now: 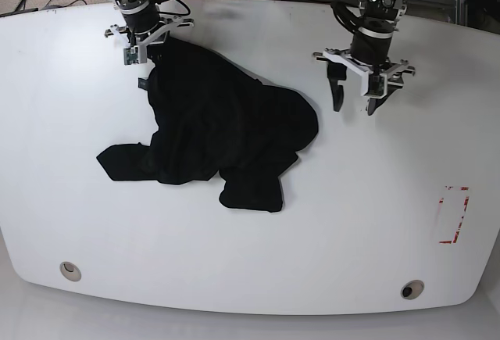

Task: Layout the t-shirt on the table in an organized manner, then fold the t-shirt properly
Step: 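Grasp the shirt edge with the right gripper and the shirt body with the left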

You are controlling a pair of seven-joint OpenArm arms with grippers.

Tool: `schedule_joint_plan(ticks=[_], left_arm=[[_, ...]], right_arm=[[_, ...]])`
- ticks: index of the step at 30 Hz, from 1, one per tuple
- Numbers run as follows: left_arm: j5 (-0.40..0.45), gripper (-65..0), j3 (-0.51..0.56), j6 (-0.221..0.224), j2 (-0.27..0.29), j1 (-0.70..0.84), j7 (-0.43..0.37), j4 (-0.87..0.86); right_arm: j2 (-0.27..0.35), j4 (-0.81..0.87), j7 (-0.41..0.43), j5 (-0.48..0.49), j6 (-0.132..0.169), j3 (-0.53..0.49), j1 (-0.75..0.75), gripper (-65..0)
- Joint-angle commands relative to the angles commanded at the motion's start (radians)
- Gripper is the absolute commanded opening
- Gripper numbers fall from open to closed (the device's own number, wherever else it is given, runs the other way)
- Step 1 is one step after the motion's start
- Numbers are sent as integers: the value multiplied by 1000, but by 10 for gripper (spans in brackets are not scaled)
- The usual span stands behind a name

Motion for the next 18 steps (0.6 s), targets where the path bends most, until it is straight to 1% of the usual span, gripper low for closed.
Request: schedule_joint_plan(ticks=[3, 6, 9, 14, 18], left_arm=[[-2, -185, 21, 0, 5, -28, 34, -11], [-15, -158, 25, 0, 17, -54, 48, -35], [-81, -153, 18, 0, 29, -74, 49, -71], [-170, -154, 17, 0, 28, -109, 51, -150], [-192, -156, 20, 0, 28, -135, 51, -215]], right_arm=[[0, 0, 0, 0, 0, 0, 0, -648], [0, 0, 0, 0, 0, 0, 0, -648], [-2, 0, 2, 0, 0, 0, 2, -647], [-2, 0, 2, 0, 0, 0, 3, -647], [-2, 0, 3, 0, 0, 0, 3, -645]])
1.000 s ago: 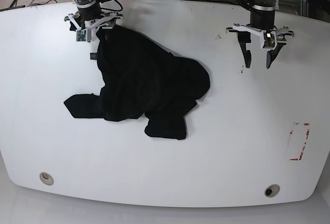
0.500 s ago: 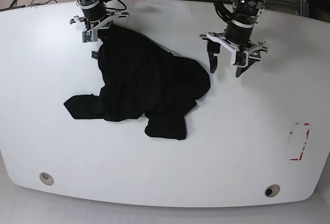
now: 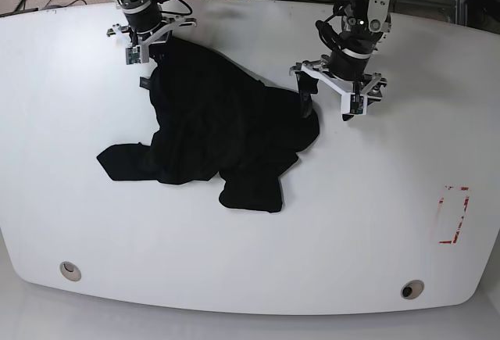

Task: Layout the t-shirt on the table in an organized manner, then fold the t-shirt properly
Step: 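Grasp the shirt edge with the right gripper and the shirt body with the left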

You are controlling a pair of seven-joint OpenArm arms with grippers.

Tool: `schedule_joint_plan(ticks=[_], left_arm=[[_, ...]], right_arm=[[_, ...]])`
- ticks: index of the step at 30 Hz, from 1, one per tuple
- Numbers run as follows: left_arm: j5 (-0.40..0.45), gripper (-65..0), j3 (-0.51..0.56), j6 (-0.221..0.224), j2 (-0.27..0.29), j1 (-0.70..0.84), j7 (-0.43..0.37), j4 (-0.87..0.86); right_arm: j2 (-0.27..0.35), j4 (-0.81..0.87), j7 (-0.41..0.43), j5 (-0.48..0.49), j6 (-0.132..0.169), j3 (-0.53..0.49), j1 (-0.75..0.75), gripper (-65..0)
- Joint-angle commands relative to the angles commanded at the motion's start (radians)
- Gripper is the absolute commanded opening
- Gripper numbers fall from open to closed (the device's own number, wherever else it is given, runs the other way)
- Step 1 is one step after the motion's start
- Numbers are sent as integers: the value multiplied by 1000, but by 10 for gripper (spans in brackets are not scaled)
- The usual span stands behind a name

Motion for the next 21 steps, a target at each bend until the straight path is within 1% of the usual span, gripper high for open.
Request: schedule_joint_plan(ticks=[5, 7, 15, 21], left_arm=[[-2, -156, 5, 0, 5, -29, 0, -60], [-2, -156, 9, 0, 6, -34, 0, -80], [-2, -156, 74, 0, 6, -84, 0, -158], [-2, -157, 100, 0, 9, -117, 0, -212]], right_arm=[[0, 0, 0, 0, 0, 0, 0, -645], [-9, 2, 0, 0, 0, 0, 0, -645], [-12, 14, 0, 0, 0, 0, 0, -645], [-25, 48, 0, 0, 2, -2, -3, -645]])
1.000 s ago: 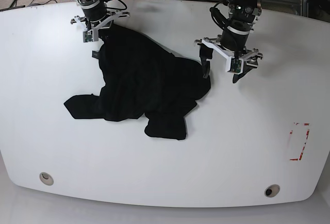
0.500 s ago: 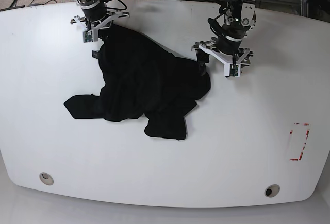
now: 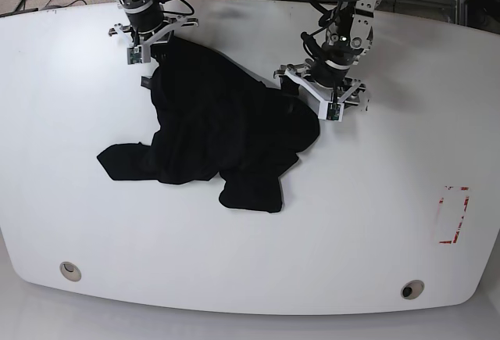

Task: Layout the t-shirt on the table in an organized manner, then fold the t-shirt properly
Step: 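Grasp the shirt edge with the right gripper and the shirt body with the left, then lift the shirt with both grippers and drag it across the table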

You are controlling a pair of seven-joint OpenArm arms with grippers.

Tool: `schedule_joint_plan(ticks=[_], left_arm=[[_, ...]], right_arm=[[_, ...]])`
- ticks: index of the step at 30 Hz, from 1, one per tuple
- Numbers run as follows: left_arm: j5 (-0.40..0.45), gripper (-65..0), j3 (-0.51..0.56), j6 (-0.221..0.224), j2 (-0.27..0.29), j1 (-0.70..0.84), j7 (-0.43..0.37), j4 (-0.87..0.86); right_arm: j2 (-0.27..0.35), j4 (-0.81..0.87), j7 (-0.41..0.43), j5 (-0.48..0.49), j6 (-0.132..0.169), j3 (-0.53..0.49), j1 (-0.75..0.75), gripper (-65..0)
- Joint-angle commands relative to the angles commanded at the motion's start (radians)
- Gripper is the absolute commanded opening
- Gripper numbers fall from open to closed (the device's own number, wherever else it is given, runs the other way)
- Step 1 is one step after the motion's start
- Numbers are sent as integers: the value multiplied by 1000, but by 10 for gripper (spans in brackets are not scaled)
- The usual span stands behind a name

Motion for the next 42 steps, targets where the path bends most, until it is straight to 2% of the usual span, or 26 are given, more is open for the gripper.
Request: schedule_joint_plan(ticks=[3, 7, 13, 15, 21, 24, 31, 35, 37, 42], left_arm=[[0, -163, 2, 0, 0, -20, -2, -18], [0, -262, 2, 0, 0, -28, -2, -38], [0, -581, -3, 2, 0, -69, -2, -75], [0, -650, -3, 2, 0, -78, -2, -94], [0, -650, -3, 2, -6, -89, -2, -98], [0, -650, -6, 2, -9, -87, -2, -43], [2, -650, -6, 2, -100, -18, -2, 167], [2, -650, -41, 2, -172, 23, -2, 272], [0, -650, -68, 2, -198, 43, -2, 310], [0, -650, -120, 2, -233, 52, -2, 368]], right_arm=[[-2, 21, -2, 0, 0, 0, 0, -645], [-2, 44, -5, 0, 0, 0, -2, -645], [-3, 75, -3, 2, 0, 0, -15, -645], [-3, 84, -2, 12, 0, 0, -23, -645], [-2, 123, -2, 91, 0, 0, -66, -645], [-2, 153, -2, 127, 0, 0, -89, -645], [5, 176, 2, 245, 0, 3, -152, -645], [25, 176, 2, 341, 25, 12, -164, -647], [37, 176, 2, 382, 26, 25, -167, -647], [64, 176, -3, 451, 18, 34, -137, -647]])
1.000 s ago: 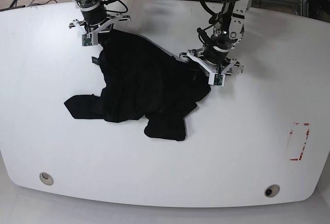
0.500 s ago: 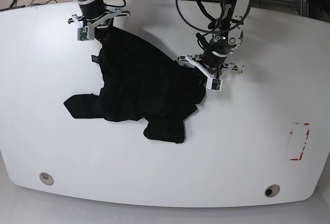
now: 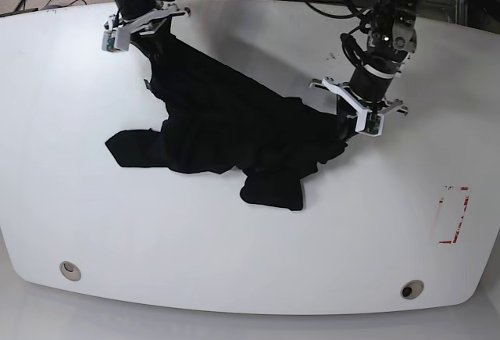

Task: Layout the t-shirt on the table in an organized manner, then fold the t-shirt properly
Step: 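Lift the shirt with both grippers and drag it across the table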

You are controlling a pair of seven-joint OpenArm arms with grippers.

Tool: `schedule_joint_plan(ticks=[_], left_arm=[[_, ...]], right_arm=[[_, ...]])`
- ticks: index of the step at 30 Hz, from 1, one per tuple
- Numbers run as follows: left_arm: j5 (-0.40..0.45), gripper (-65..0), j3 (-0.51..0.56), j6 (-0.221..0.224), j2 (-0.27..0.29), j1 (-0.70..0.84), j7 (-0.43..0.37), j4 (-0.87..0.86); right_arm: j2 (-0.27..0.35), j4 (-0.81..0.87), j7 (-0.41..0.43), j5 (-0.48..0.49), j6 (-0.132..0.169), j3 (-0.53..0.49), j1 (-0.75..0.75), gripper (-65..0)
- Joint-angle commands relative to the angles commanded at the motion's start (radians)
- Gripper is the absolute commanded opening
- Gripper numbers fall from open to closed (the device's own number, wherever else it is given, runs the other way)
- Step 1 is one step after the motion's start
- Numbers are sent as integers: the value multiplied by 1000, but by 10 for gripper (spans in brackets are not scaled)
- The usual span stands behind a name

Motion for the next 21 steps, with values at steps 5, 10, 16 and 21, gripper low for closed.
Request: schedule_joint_plan(ticks=[5, 10, 16, 21], left_arm=[[0, -650, -57, 0, -6, -8, 0, 18], [2, -650, -80, 0, -6, -68, 0, 20], [6, -650, -81, 0, -6, -155, 0, 18], [8, -617, -77, 0, -6, -253, 14, 8]], right_arm=[[37, 0, -5, 37, -17, 0, 55, -648], [69, -2, -6, 52, -61, -3, 135, -647], [118, -8, -81, 43, -92, -2, 282, -647], [141, -23, -155, 43, -92, 0, 430, -647]])
